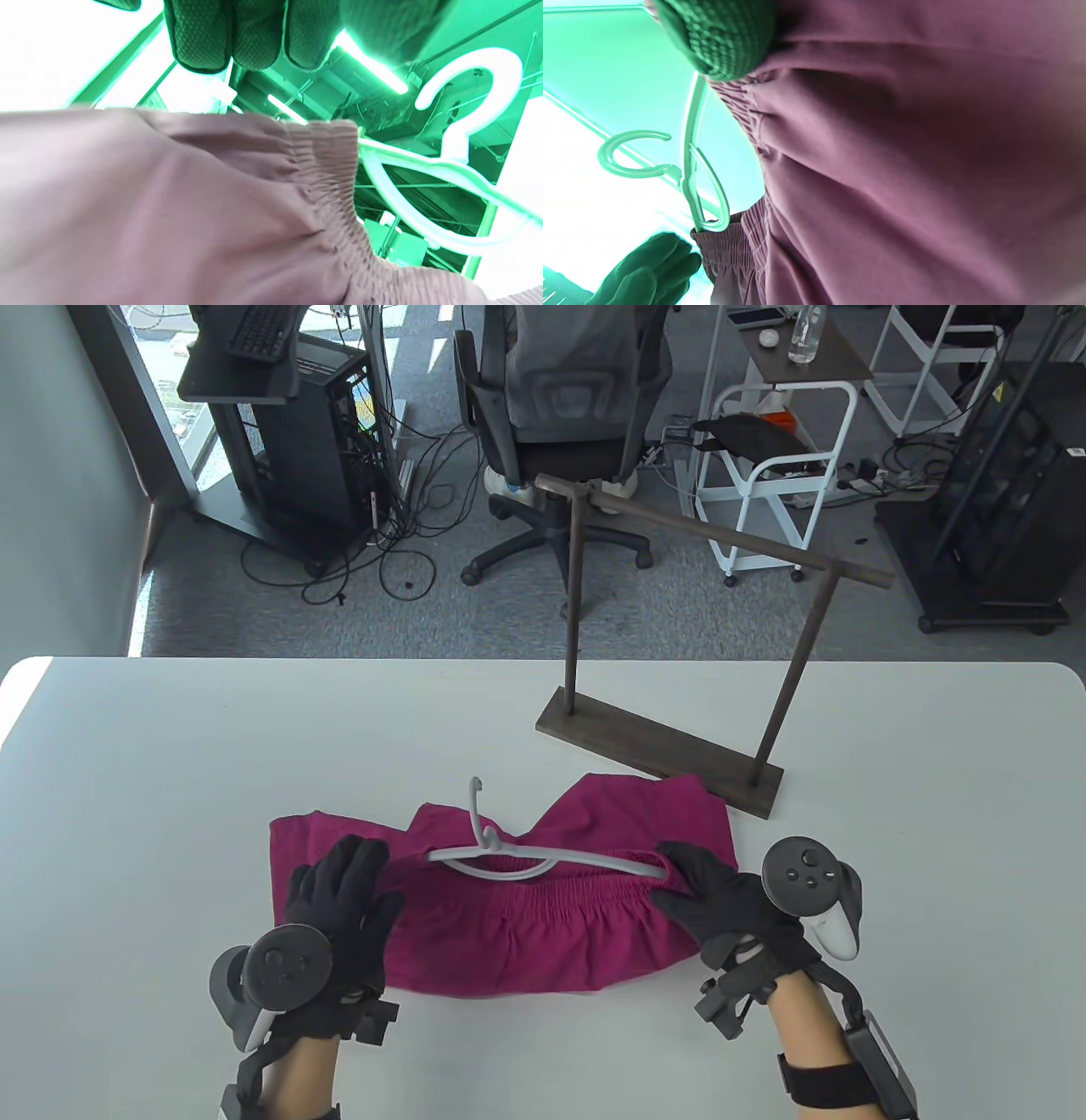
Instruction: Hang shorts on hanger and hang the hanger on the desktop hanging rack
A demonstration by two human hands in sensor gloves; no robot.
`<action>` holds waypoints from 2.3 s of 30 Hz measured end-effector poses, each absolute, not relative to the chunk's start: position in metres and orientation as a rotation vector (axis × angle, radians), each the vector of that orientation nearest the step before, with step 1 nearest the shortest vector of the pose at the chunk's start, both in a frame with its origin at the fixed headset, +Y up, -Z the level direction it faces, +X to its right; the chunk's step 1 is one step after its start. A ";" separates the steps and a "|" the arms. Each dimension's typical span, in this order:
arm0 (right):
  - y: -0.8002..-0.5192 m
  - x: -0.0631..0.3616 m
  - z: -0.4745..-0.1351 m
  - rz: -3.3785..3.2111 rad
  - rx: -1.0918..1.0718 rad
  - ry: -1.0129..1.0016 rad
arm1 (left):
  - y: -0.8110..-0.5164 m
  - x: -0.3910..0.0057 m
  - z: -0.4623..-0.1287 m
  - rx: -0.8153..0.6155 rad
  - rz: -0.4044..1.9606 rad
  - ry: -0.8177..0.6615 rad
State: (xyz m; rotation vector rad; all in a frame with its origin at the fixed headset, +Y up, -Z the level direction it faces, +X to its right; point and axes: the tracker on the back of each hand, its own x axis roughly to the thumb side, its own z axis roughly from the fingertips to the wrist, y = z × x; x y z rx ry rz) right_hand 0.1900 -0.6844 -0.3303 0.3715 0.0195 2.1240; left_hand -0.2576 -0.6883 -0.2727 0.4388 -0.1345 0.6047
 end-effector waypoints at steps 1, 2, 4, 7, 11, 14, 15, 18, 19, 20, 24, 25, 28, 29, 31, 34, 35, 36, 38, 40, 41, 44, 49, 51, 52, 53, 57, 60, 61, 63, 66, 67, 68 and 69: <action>-0.674 0.192 -0.333 2.107 0.343 -0.020 | -0.687 -0.258 -0.272 0.445 0.595 -0.130; -0.671 0.193 -0.333 2.101 0.338 -0.030 | -0.686 -0.258 -0.271 0.447 0.591 -0.128; -0.655 0.195 -0.338 2.076 0.311 -0.091 | -0.686 -0.258 -0.272 0.452 0.584 -0.131; -0.624 0.199 -0.347 2.063 0.281 -0.184 | -0.688 -0.256 -0.274 0.426 0.574 -0.136; -0.577 0.206 -0.358 2.066 0.235 -0.302 | -0.689 -0.254 -0.276 0.405 0.562 -0.136; -0.546 0.214 -0.365 2.080 0.191 -0.375 | -0.690 -0.254 -0.277 0.387 0.560 -0.135; -0.539 0.216 -0.367 2.082 0.179 -0.388 | -0.691 -0.254 -0.277 0.385 0.560 -0.136; -0.518 0.227 -0.375 2.096 0.121 -0.431 | -0.690 -0.253 -0.276 0.380 0.557 -0.134; -0.514 0.232 -0.378 2.094 0.094 -0.436 | -0.690 -0.253 -0.276 0.379 0.556 -0.135; -0.511 0.236 -0.380 2.085 0.074 -0.436 | -0.690 -0.253 -0.276 0.380 0.555 -0.136; -0.511 0.256 -0.390 2.089 -0.010 -0.435 | -0.690 -0.252 -0.276 0.375 0.546 -0.137; -0.514 0.260 -0.392 2.086 -0.033 -0.427 | -0.690 -0.252 -0.277 0.372 0.547 -0.138; -0.525 0.277 -0.400 2.075 -0.098 -0.403 | -0.691 -0.250 -0.277 0.361 0.536 -0.141; -0.528 0.280 -0.402 2.070 -0.111 -0.393 | -0.691 -0.250 -0.277 0.362 0.533 -0.141; -0.536 0.289 -0.407 2.054 -0.149 -0.370 | -0.691 -0.250 -0.277 0.357 0.527 -0.140; -0.548 0.302 -0.415 2.030 -0.184 -0.327 | -0.690 -0.250 -0.277 0.353 0.521 -0.137; -0.553 0.306 -0.418 2.019 -0.191 -0.312 | -0.690 -0.250 -0.277 0.352 0.518 -0.135; -0.556 0.309 -0.420 2.014 -0.197 -0.301 | -0.690 -0.250 -0.277 0.350 0.516 -0.134; -0.564 0.313 -0.424 1.984 -0.203 -0.270 | -0.690 -0.249 -0.278 0.339 0.508 -0.136; -0.574 0.317 -0.428 1.973 -0.197 -0.237 | -0.691 -0.246 -0.280 0.306 0.488 -0.150; -0.575 0.317 -0.428 1.976 -0.200 -0.235 | -0.692 -0.245 -0.281 0.298 0.480 -0.152; -0.586 0.319 -0.432 1.986 -0.206 -0.211 | -0.694 -0.242 -0.283 0.259 0.450 -0.162; -0.599 0.324 -0.436 1.965 -0.201 -0.181 | -0.697 -0.240 -0.286 0.221 0.436 -0.166; -0.602 0.326 -0.438 1.981 -0.210 -0.188 | -0.698 -0.240 -0.288 0.206 0.431 -0.166; -0.603 0.328 -0.438 1.989 -0.220 -0.194 | -0.699 -0.240 -0.289 0.198 0.431 -0.164; -0.603 0.329 -0.438 1.990 -0.226 -0.197 | -0.699 -0.240 -0.289 0.196 0.431 -0.162; -0.602 0.333 -0.438 2.051 -0.275 -0.231 | -0.701 -0.240 -0.291 0.181 0.424 -0.156; -0.602 0.334 -0.438 2.070 -0.289 -0.237 | -0.701 -0.240 -0.291 0.176 0.420 -0.155; -0.602 0.335 -0.437 2.080 -0.292 -0.236 | -0.701 -0.240 -0.291 0.174 0.419 -0.156; -0.601 0.336 -0.437 2.092 -0.292 -0.233 | -0.701 -0.239 -0.291 0.162 0.418 -0.158; -0.596 0.335 -0.434 2.123 -0.287 -0.232 | -0.701 -0.239 -0.291 0.155 0.421 -0.161; -0.594 0.335 -0.432 2.136 -0.282 -0.231 | -0.701 -0.239 -0.291 0.152 0.421 -0.163; -0.592 0.335 -0.431 2.142 -0.278 -0.234 | -0.701 -0.239 -0.292 0.152 0.421 -0.164; -0.589 0.334 -0.429 2.146 -0.272 -0.239 | -0.701 -0.238 -0.292 0.150 0.420 -0.167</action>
